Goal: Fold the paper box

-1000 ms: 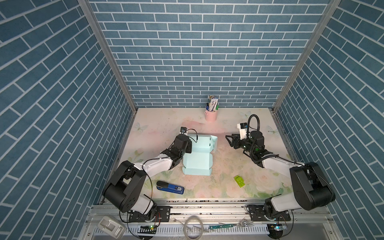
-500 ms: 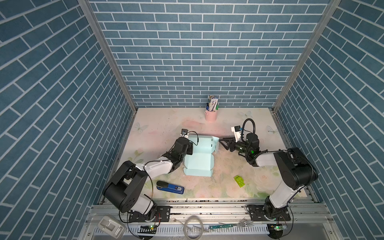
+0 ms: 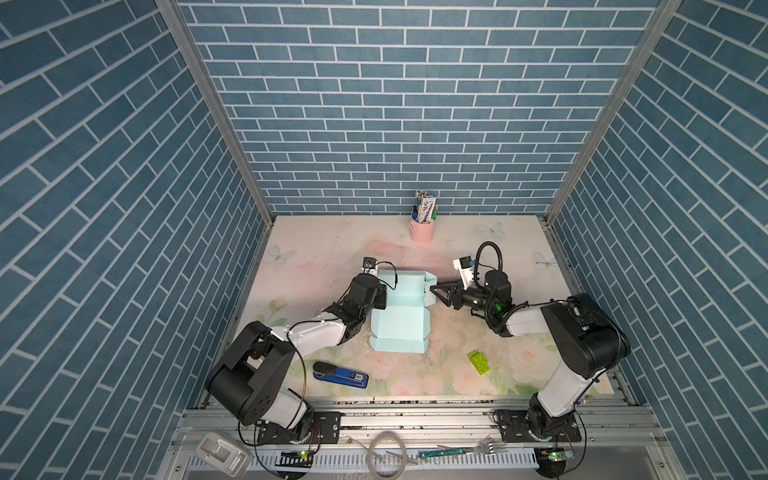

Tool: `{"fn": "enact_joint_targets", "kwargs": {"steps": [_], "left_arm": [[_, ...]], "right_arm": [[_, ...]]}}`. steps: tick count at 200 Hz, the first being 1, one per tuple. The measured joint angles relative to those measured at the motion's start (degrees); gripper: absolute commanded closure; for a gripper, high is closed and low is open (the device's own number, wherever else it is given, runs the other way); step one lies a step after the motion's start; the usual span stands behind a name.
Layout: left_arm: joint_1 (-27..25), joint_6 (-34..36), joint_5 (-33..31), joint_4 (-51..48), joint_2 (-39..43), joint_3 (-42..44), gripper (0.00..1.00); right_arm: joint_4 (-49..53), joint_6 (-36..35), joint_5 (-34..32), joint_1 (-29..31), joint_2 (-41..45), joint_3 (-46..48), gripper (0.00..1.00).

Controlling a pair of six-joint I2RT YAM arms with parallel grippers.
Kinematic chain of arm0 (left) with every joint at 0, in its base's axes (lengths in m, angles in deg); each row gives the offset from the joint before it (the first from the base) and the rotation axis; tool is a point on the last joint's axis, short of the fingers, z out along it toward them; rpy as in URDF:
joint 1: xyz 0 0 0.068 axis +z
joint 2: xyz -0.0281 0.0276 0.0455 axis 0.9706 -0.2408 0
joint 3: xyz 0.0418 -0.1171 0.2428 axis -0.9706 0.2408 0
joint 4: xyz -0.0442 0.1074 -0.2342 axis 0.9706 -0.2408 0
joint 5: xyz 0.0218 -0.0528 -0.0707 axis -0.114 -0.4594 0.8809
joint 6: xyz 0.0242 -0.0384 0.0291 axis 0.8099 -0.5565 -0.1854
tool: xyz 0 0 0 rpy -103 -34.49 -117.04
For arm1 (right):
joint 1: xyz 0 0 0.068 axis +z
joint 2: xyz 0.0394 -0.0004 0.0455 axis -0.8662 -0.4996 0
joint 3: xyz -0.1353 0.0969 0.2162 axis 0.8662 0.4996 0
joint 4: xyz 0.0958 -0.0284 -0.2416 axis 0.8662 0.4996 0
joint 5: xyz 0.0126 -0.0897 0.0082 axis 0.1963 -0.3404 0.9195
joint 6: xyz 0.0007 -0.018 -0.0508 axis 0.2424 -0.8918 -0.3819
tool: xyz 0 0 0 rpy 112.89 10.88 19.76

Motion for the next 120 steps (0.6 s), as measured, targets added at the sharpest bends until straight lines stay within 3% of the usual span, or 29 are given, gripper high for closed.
{"fn": "enact_joint_targets", "kwargs": {"steps": [78, 120], "left_arm": [[0.0, -0.5, 0.0, -0.6, 0.0, -0.1, 0.92], [-0.3, -0.6, -0.2, -1.2, 0.0, -0.1, 0.92]], "right_arm": [[-1.1, -0.5, -3.0, 4.9, -1.0, 0.0, 0.50], [1.0, -2.7, -7.8, 6.6, -0.6, 0.0, 0.56]]}}
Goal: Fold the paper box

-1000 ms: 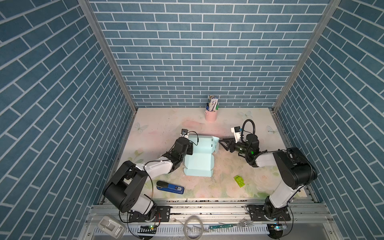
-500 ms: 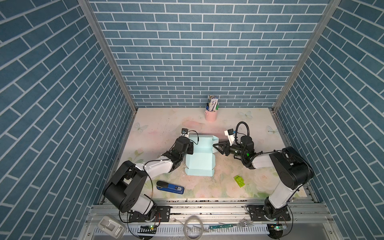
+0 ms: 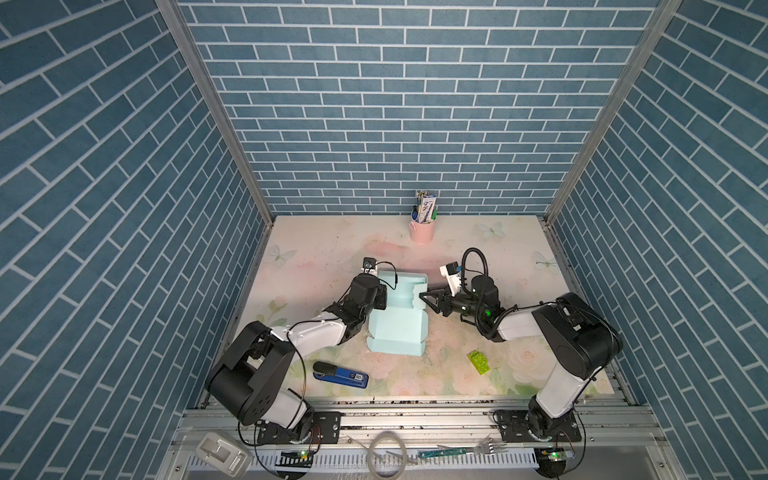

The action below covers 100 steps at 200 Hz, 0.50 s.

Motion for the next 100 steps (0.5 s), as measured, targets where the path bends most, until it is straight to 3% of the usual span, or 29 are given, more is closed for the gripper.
{"fn": "enact_joint_targets", "kwargs": {"steps": [61, 100], "left_arm": [[-0.5, 0.0, -1.3, -0.1, 0.0, 0.0, 0.92], [-1.3, 0.0, -2.1, -0.5, 0.5, 0.0, 0.92]], "right_arm": [[5.7, -5.0, -12.4, 4.1, 3.6, -0.2, 0.73], [7.9, -7.1, -21.7, 6.7, 4.7, -0.4, 0.79]]}}
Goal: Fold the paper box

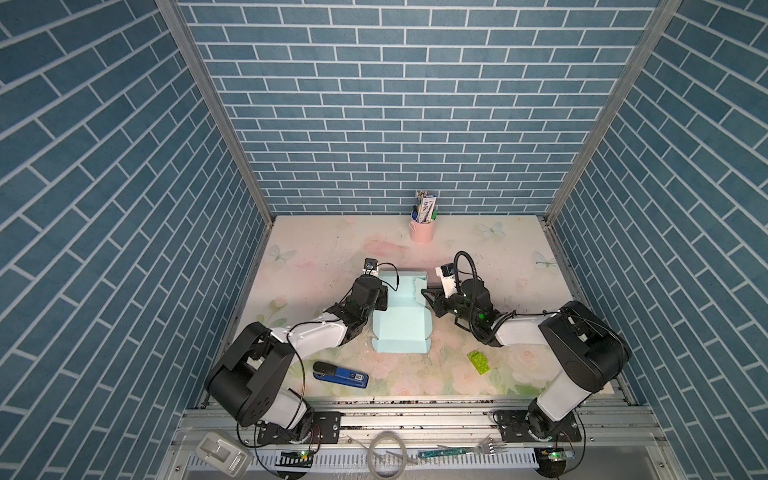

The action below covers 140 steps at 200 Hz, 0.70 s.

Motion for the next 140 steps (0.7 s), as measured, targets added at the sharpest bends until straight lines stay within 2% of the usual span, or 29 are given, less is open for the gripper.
{"fn": "enact_joint_targets", "kwargs": {"steps": [36, 86, 140], "left_arm": [[-0.7, -0.2, -1.2, -0.5, 0.3, 0.0, 0.92], [-2.5, -1.6, -4.2, -2.0, 0.3, 0.0, 0.92], [-4.5, -3.0, -7.6, -4.8, 0.5, -2.3, 0.92]], "right_arm": [[1.3, -1.5, -9.0, 2.9, 1.0, 0.0, 0.83], [4.8, -2.4, -25.5, 8.5, 1.1, -2.1, 0.87], [11.4, -1.7, -41.1, 12.8, -0.3, -7.3, 1.00]]}}
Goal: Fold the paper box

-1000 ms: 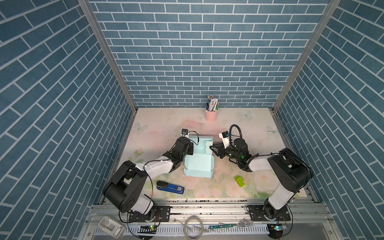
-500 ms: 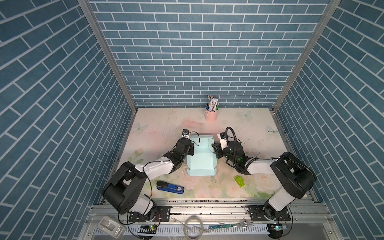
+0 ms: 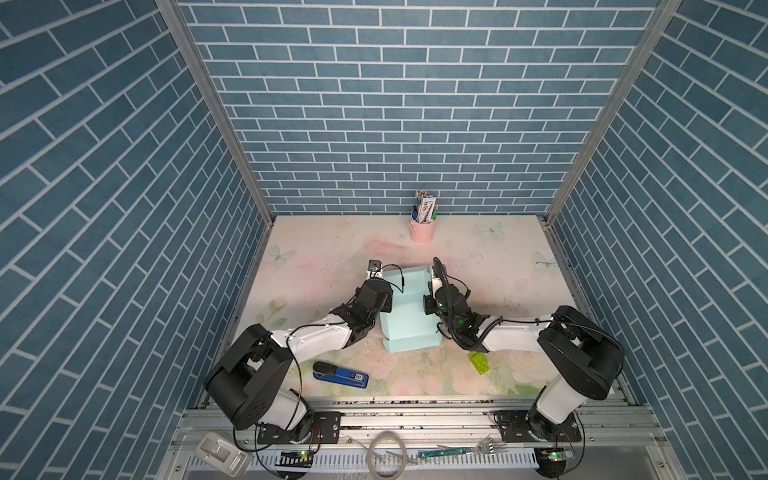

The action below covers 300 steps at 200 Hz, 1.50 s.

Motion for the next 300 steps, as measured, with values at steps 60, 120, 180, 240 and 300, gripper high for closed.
{"fn": "enact_joint_targets", "kwargs": {"steps": [60, 120, 180, 240, 300], "left_arm": [[-0.8, -1.8, -1.2, -3.5, 0.3, -1.9, 0.92], [-1.4, -2.5, -0.9, -5.2, 0.3, -2.6, 0.92], [-1.4, -3.4, -1.5, -7.5, -0.5, -3.8, 0.92], [-1.6, -3.7, -2.1, -9.7, -1.2, -4.2, 0.92], [-1.4, -4.1, -3.4, -10.2, -1.2, -4.2, 0.92]], "right_arm": [[12.5, 4.6, -14.1, 3.7, -3.7, -8.7, 1.00], [15.6, 8.9, -21.4, 5.3, -7.6, -11.7, 1.00], [9.7, 10.0, -17.1, 4.9, -7.1, -7.4, 1.00], [-2.1, 8.5, -2.2, 1.5, 0.3, 4.8, 0.61], [-8.0, 6.3, 6.3, 0.5, 5.4, 9.4, 0.52]]}}
